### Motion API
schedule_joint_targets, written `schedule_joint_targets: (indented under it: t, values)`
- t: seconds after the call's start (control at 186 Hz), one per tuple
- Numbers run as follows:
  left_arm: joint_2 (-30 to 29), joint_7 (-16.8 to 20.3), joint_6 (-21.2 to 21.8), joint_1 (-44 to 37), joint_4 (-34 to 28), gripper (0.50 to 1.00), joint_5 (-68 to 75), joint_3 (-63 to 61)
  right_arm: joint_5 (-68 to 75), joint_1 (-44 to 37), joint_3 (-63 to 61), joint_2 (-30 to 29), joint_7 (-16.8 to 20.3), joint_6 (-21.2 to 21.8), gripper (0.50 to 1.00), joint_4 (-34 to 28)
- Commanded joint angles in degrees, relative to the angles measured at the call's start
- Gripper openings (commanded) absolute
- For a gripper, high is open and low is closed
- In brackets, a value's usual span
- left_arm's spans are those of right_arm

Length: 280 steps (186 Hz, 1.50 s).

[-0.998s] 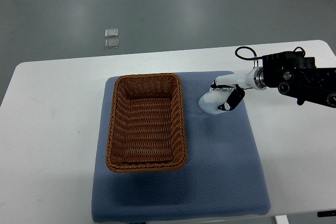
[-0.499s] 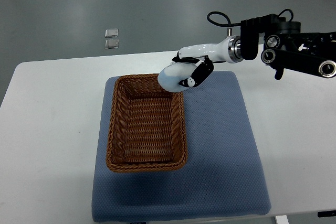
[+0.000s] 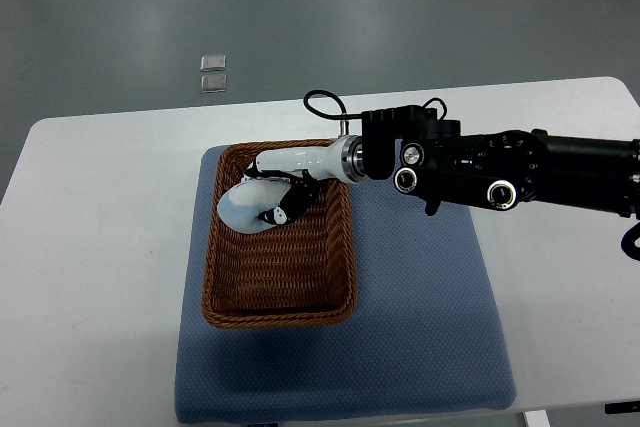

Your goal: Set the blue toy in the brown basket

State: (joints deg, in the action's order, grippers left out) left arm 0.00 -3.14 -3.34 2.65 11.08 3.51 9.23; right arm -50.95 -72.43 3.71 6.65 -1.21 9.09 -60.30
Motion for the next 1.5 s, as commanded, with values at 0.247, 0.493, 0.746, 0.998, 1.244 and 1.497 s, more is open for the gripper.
schedule_joint_targets:
  t: [0.247,0.493,0.746,0.998,1.244,1.497]
  values:
    - [0.0,0.1,0.0,0.0,0.0,1.0,0.0,-0.1,-0.3,4.2,0.2,-4.6,-0.1,-2.2,0.5,3.4]
    - [0.0,0.1,0.0,0.0,0.0,1.0,0.0,-0.1,-0.6,5.1,1.9,-5.2,-1.0,-3.0,0.629,4.5]
    - [0.0,0.1,0.0,0.0,0.0,1.0,0.1,-0.2,-0.6,5.6,2.4,-4.9,-2.4,-3.0,0.913,4.7]
    - [0.0,0.0,0.0,0.0,0.1,1.0,0.1,-0.3,0.4,3.7,1.4,-2.8,-4.4,-2.8,0.913,4.6]
    - [0.0,0.0,0.0,0.0,0.1,1.0,0.0,-0.3,1.0,1.9,-6.7,2.4,-5.1,-0.5,0.913,4.1]
    - [0.0,0.0,0.0,0.0,0.1,1.0,0.1,-0.3,7.4,6.5,-22.2,9.9,-4.9,3.7,0.913,4.7]
